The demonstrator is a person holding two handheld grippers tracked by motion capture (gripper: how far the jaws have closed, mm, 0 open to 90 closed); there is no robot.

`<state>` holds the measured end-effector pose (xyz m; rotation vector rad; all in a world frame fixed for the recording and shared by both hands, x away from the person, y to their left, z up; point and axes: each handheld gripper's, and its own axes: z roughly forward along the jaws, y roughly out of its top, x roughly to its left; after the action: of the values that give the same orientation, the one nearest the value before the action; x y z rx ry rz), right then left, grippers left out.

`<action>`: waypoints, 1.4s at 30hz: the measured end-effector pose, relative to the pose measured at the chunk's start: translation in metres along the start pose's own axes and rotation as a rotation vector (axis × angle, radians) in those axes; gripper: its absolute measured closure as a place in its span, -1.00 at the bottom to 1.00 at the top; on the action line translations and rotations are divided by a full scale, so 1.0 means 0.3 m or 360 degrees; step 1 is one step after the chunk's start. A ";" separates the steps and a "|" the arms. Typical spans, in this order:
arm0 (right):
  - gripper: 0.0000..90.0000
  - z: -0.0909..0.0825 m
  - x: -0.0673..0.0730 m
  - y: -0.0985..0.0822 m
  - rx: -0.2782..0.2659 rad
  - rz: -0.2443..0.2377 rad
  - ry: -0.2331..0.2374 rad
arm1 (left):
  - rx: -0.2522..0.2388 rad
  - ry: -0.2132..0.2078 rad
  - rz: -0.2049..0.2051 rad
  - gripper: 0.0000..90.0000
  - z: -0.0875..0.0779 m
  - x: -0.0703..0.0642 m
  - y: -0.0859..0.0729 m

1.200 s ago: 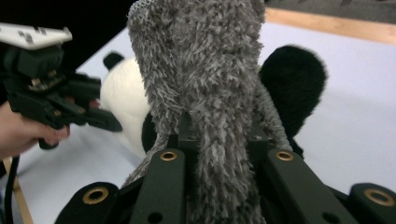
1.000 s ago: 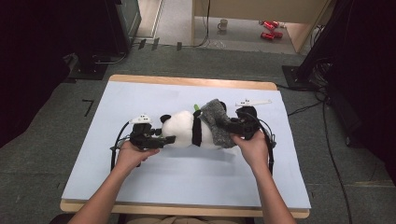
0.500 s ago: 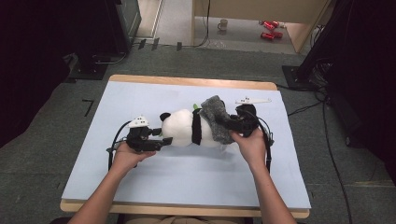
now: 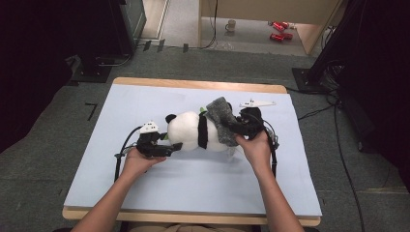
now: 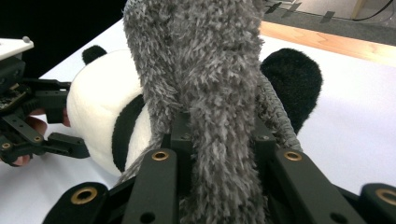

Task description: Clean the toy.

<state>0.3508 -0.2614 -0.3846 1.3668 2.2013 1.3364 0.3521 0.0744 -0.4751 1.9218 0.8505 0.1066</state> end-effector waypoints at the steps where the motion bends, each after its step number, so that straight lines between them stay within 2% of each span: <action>1: 0.58 0.000 0.000 0.000 0.0000 0.0000 0.0000 | 0.0000 0.0000 0.0000 -0.42 0.000 0.000 0.000; 3: 0.58 0.002 0.000 -0.002 -0.0012 0.0007 -0.0007 | -0.0010 0.0006 0.0001 -0.45 0.006 0.001 -0.001; 7: 0.59 0.014 0.022 -0.002 -0.0031 -0.0045 -0.0073 | -0.0005 0.0025 -0.0002 -0.50 0.019 0.003 -0.003; 12: 0.60 0.013 0.034 0.003 0.0008 -0.0099 -0.0070 | -0.0001 0.0025 0.0017 -0.50 0.022 0.000 -0.005; 14: 0.59 0.010 0.027 0.003 0.0014 -0.0062 -0.0050 | -0.0002 0.0027 0.0018 -0.50 0.023 0.000 -0.005; 16: 0.56 0.012 0.022 0.003 0.0025 0.0010 -0.0040 | -0.0011 0.0035 0.0011 -0.50 0.028 0.001 -0.006; 19: 0.55 0.013 0.022 0.011 0.0066 0.0040 -0.0049 | -0.0018 0.0036 -0.0001 -0.50 0.036 0.003 -0.008; 21: 0.55 0.012 0.022 0.011 0.0064 0.0030 -0.0044 | -0.0017 0.0035 -0.0021 -0.43 0.039 0.005 -0.008; 22: 0.56 0.013 0.014 0.006 0.0026 0.0023 -0.0028 | -0.0026 0.0051 -0.0021 -0.28 0.037 0.000 -0.006; 23: 0.56 0.013 0.014 0.006 0.0026 0.0023 -0.0028 | -0.0026 0.0051 -0.0021 -0.18 0.037 0.000 -0.006; 24: 0.57 0.013 0.010 0.005 0.0010 0.0025 -0.0020 | -0.0025 0.0062 -0.0026 -0.18 0.035 -0.005 -0.002; 25: 0.58 0.010 0.009 0.001 -0.0039 0.0032 -0.0024 | -0.0030 0.0069 -0.0027 0.05 0.033 -0.009 0.000; 26: 0.58 0.010 0.009 0.001 -0.0039 0.0032 -0.0024 | -0.0025 0.0081 -0.0025 0.05 0.029 -0.013 0.003; 27: 0.58 0.008 0.010 0.002 -0.0049 0.0022 -0.0027 | -0.0025 0.0078 -0.0040 0.14 0.025 -0.017 0.006; 28: 0.58 -0.006 0.021 0.008 -0.0076 0.0011 -0.0046 | -0.0026 0.0053 -0.0081 0.28 0.017 -0.018 0.012; 29: 0.58 -0.006 0.021 0.008 -0.0076 0.0011 -0.0046 | -0.0026 0.0053 -0.0081 0.33 0.017 -0.018 0.012; 30: 0.59 -0.019 0.026 0.019 -0.0068 0.0029 -0.0036 | -0.0004 -0.0006 -0.0138 0.38 0.007 -0.016 0.020; 31: 0.59 -0.019 0.026 0.019 -0.0068 0.0029 -0.0036 | -0.0004 -0.0006 -0.0138 0.40 0.007 -0.016 0.020; 32: 0.60 -0.024 0.025 0.024 -0.0068 0.0047 -0.0018 | -0.0006 -0.0041 -0.0171 0.40 0.000 -0.016 0.024; 33: 0.62 -0.037 0.030 0.032 -0.0077 0.0073 0.0013 | 0.0011 -0.0077 -0.0224 0.41 -0.006 -0.015 0.029; 34: 0.62 -0.051 0.040 0.038 -0.0094 0.0068 0.0026 | 0.0018 -0.0102 -0.0271 0.42 -0.014 -0.018 0.034; 35: 0.61 -0.077 0.073 0.057 -0.0121 0.0027 0.0048 | 0.0044 -0.0178 -0.0369 0.42 -0.028 -0.025 0.040; 36: 0.61 -0.077 0.073 0.057 -0.0121 0.0027 0.0048 | 0.0044 -0.0178 -0.0369 0.42 -0.028 -0.025 0.040; 38: 0.59 -0.095 0.115 0.076 -0.0138 -0.0029 0.0076 | 0.0094 -0.0227 -0.0426 0.41 -0.054 -0.053 0.040; 39: 0.59 -0.101 0.143 0.085 -0.0139 -0.0053 0.0102 | 0.0110 -0.0217 -0.0414 0.40 -0.060 -0.065 0.038; 40: 0.57 -0.096 0.178 0.090 -0.0126 -0.0078 0.0147 | 0.0119 -0.0167 -0.0362 0.36 -0.067 -0.094 0.029; 42: 0.57 -0.089 0.193 0.090 -0.0110 -0.0085 0.0166 | 0.0110 -0.0149 -0.0346 0.33 -0.066 -0.103 0.024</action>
<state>0.3197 -0.2264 -0.3338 1.2316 2.2182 1.4812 0.3245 0.0690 -0.4506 1.8698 1.0045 -0.1443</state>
